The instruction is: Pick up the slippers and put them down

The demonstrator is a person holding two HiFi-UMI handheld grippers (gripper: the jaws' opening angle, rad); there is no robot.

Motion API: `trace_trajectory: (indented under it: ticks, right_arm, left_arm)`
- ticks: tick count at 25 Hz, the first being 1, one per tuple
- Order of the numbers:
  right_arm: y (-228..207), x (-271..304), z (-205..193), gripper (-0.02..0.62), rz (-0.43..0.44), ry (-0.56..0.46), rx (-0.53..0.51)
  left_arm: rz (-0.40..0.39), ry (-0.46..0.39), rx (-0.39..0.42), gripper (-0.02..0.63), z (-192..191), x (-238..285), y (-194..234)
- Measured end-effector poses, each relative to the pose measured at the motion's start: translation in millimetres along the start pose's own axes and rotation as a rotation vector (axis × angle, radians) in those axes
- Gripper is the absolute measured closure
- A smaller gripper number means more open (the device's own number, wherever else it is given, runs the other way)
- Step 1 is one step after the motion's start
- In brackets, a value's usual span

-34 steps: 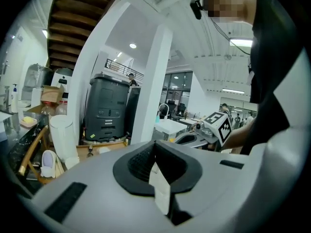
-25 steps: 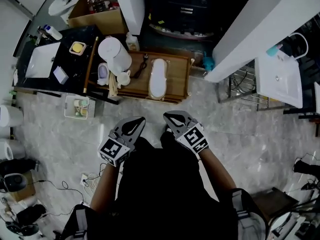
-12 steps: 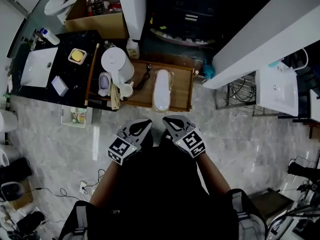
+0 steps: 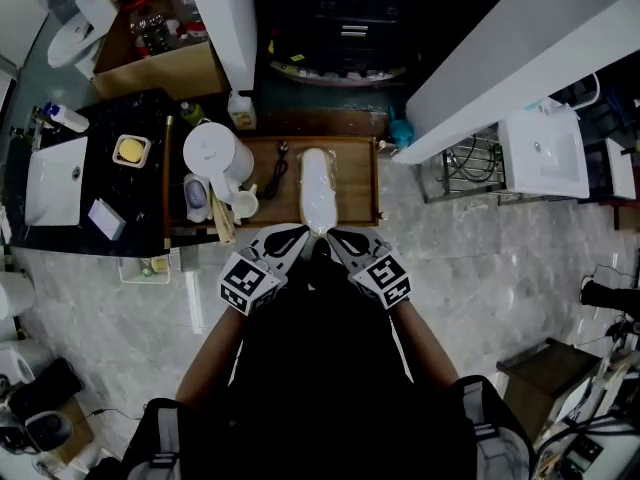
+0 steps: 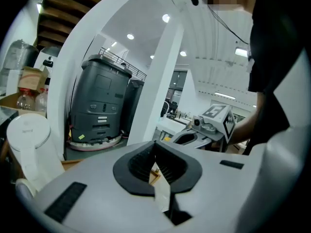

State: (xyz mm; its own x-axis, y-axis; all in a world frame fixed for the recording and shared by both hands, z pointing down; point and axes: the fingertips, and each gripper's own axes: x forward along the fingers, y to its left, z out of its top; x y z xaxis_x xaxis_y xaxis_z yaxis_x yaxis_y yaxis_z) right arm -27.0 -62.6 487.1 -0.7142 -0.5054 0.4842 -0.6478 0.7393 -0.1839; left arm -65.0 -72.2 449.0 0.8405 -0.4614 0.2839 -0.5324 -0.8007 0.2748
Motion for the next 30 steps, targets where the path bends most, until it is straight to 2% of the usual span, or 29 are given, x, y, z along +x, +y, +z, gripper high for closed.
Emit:
trace_trajectory:
  ticks: [3, 7, 14, 20, 24, 30]
  right_arm:
    - [-14, 5, 0, 0.586, -0.003, 0.010, -0.014]
    - [-30, 8, -3, 0.586, 0.022, 0.010, 0.021]
    - [-43, 18, -15, 0.586, 0.140, 0.024, 0.008]
    - [-54, 17, -36, 0.586, 0.174, 0.041, 0.040]
    - [-65, 27, -51, 0.586, 0.160, 0.052, 0.090]
    - [-77, 50, -76, 0.584, 0.136, 0.051, 0.154]
  left_arm:
    - [0.002, 0.030, -0.028, 0.595, -6, 10, 14]
    - [0.016, 0.062, -0.073, 0.595, -10, 19, 16]
    - [0.085, 0.116, -0.092, 0.595, -22, 43, 22]
    - [0.127, 0.140, -0.098, 0.595, -29, 54, 34]
    - [0.117, 0.142, -0.197, 0.595, -40, 57, 39]
    - [0.096, 0.178, -0.253, 0.595, -79, 69, 54]
